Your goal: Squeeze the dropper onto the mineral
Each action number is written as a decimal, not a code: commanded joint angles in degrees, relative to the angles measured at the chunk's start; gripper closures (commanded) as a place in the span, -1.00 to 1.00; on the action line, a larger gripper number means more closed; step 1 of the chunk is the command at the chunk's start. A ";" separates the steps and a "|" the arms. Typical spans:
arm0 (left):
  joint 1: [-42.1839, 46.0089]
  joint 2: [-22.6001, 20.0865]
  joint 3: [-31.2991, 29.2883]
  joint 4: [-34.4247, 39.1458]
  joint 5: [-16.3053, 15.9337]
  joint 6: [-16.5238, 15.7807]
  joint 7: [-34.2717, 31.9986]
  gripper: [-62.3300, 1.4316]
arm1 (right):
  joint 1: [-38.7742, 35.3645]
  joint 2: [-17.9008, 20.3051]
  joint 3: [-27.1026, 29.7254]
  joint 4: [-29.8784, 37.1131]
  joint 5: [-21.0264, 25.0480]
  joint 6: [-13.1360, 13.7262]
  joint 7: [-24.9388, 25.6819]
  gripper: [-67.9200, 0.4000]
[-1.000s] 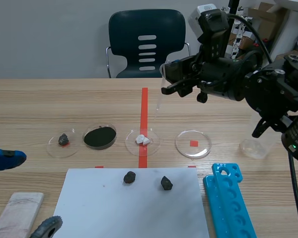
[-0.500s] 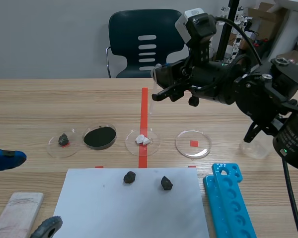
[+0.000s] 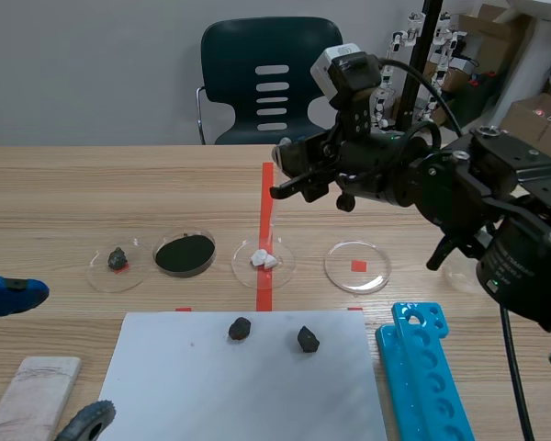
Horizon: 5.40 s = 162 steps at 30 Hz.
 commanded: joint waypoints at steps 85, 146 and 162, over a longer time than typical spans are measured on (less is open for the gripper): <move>-0.17 0.42 0.37 0.61 -0.59 0.28 -1.01 -0.84 | 2.12 -2.67 -0.83 -0.46 -5.18 0.02 0.35 0.98; -0.17 0.42 0.37 0.61 -0.57 0.28 -1.01 -0.84 | -27.06 11.93 9.49 46.77 0.98 -1.05 -10.99 0.98; -0.17 0.42 0.37 0.61 -0.59 0.28 -1.03 -0.84 | -40.79 11.93 15.93 56.81 0.96 -1.03 -10.93 0.98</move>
